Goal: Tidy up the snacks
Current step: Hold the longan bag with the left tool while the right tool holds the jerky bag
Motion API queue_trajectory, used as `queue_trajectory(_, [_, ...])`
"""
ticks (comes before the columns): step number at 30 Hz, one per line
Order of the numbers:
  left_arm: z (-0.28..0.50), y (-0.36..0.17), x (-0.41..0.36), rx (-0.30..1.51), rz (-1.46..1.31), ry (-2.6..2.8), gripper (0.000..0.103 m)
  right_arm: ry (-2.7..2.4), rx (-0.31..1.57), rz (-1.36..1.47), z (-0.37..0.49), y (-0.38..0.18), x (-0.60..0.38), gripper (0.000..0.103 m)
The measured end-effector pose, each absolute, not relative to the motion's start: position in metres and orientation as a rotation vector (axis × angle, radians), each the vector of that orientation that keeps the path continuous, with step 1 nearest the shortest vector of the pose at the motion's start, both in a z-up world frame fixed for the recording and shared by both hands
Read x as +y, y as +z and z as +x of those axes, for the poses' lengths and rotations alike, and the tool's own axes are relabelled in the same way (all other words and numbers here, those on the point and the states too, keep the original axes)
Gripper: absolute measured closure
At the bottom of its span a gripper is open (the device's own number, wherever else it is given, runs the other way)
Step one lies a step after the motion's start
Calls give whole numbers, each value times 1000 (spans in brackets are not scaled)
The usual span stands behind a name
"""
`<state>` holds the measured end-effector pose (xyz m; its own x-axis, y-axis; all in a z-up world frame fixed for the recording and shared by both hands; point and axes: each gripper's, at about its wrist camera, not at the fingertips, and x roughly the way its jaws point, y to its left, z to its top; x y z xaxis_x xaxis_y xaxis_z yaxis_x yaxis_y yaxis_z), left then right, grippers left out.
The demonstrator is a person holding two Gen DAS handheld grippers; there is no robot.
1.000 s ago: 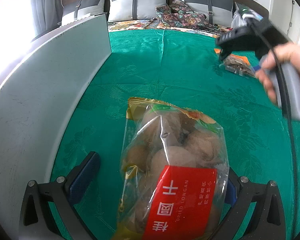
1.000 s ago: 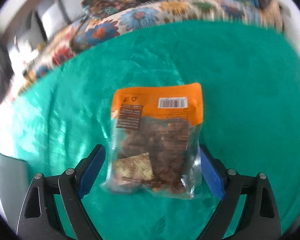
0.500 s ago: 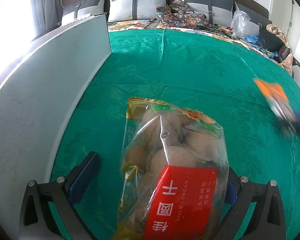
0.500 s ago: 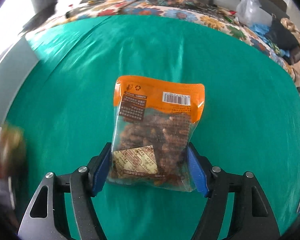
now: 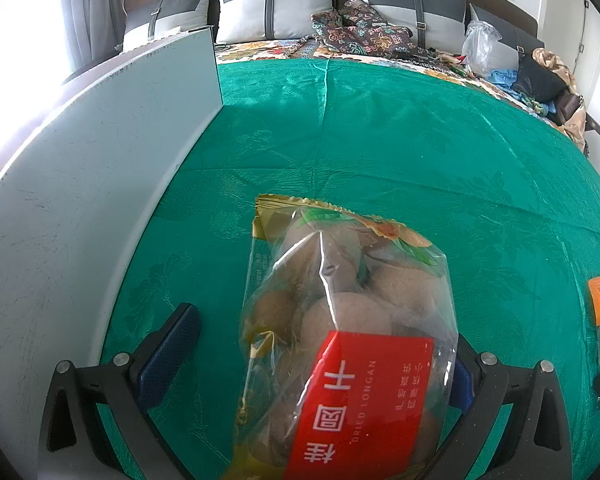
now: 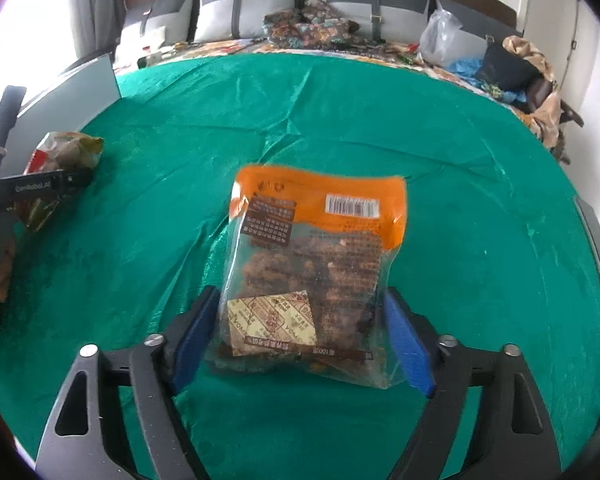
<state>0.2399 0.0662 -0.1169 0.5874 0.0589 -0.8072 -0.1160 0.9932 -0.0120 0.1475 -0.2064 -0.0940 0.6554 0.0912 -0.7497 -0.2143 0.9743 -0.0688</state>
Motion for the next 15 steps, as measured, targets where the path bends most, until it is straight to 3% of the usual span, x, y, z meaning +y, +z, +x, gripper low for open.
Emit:
queue_trajectory(2, [240,-117,66,938,-65,102,0,171,850,-134,151,-95,-208,11])
queue_trajectory(15, [240,-117,66,937,-65,102,0,172,857,-111,152,-97,-211,10])
